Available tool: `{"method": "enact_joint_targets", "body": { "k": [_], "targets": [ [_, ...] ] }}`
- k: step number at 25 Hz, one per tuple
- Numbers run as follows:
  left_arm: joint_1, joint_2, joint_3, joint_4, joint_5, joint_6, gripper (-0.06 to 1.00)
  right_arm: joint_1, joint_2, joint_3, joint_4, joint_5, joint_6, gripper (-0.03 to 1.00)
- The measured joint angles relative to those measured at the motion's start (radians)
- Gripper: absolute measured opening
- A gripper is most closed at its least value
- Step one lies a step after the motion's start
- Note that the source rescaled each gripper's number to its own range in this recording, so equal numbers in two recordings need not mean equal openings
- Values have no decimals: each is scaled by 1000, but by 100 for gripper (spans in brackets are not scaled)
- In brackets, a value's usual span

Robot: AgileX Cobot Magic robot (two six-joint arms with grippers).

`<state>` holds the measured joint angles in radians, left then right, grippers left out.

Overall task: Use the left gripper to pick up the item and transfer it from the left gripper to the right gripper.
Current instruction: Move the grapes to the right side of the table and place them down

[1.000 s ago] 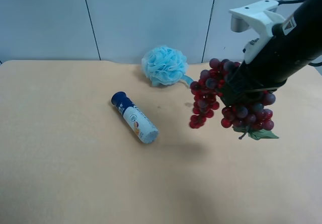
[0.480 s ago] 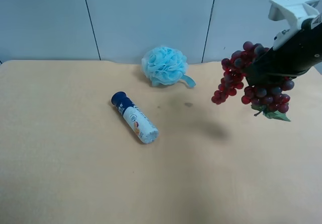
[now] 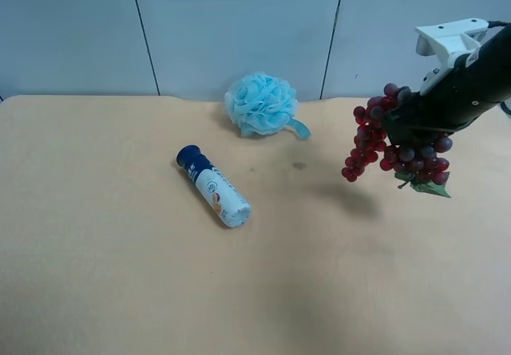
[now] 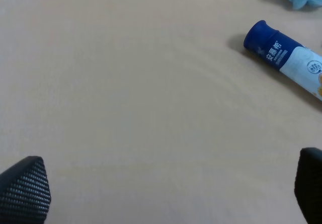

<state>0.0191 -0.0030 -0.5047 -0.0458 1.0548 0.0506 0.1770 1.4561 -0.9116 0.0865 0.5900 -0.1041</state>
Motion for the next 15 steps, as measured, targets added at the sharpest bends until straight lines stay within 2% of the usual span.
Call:
{"method": "enact_joint_targets", "body": {
  "k": [7, 15],
  "targets": [
    [0, 0, 0, 0, 0, 0, 100, 0, 91, 0, 33, -75, -1, 0],
    [0, 0, 0, 0, 0, 0, 100, 16, 206, 0, 214, -107, -100, 0]
  ]
}}
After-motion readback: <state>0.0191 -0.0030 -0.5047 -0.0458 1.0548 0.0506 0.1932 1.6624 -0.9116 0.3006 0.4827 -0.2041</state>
